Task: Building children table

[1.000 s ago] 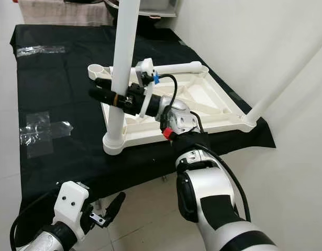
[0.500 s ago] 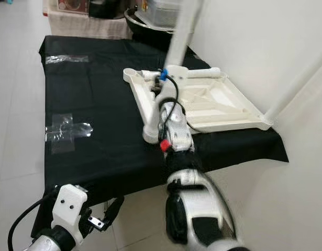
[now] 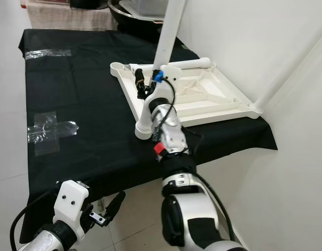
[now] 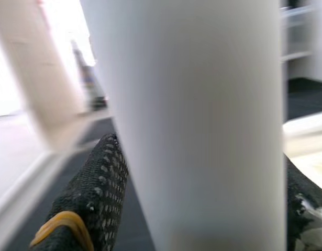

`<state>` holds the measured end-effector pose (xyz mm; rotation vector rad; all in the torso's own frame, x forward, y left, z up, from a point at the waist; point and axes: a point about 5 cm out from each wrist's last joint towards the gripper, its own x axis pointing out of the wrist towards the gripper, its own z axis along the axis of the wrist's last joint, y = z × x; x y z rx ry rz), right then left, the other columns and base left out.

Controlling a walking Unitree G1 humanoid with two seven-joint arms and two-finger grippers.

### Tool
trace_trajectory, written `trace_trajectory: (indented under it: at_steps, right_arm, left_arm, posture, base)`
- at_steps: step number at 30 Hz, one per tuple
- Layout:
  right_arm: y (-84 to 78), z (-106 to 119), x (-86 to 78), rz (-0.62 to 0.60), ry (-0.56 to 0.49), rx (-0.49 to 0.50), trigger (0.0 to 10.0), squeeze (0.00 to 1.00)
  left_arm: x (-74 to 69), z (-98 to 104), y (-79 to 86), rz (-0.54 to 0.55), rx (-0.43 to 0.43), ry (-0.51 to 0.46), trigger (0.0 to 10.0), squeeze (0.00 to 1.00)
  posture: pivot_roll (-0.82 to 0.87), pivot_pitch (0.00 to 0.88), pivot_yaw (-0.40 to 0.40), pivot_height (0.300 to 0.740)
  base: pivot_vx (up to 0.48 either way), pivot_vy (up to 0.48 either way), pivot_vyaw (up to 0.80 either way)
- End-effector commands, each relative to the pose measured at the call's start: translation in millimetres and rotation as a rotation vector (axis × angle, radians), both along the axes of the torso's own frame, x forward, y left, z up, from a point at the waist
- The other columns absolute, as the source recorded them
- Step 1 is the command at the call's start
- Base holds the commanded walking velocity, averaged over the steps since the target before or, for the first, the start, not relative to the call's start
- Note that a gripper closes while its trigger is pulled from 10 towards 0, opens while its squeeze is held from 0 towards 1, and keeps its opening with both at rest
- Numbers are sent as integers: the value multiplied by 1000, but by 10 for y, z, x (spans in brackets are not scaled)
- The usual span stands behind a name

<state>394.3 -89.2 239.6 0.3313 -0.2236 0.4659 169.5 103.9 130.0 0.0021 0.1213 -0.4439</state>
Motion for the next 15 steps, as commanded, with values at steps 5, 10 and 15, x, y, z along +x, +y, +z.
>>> trace_trajectory:
  at_steps: [5, 10, 15]
  right_arm:
    - [-95, -21, -181, 529, -43, -69, 10000, 0]
    - [-25, -62, -340, 892, -79, -161, 10000, 0]
    - [162, -121, -386, 1065, -67, -217, 10000, 0]
  left_arm:
    - [-22, -42, -24, -11, -6, 25, 10000, 0]
    - [-33, -45, -25, -12, -5, 27, 10000, 0]
    - [-54, -51, -22, -11, -2, 30, 10000, 0]
  posture:
    - [160, 102, -197, 740]
    - [168, 99, -199, 740]
    - [169, 88, -196, 740]
  base:
    - [0, 0, 0]
    - [0, 0, 0]
    - [0, 0, 0]
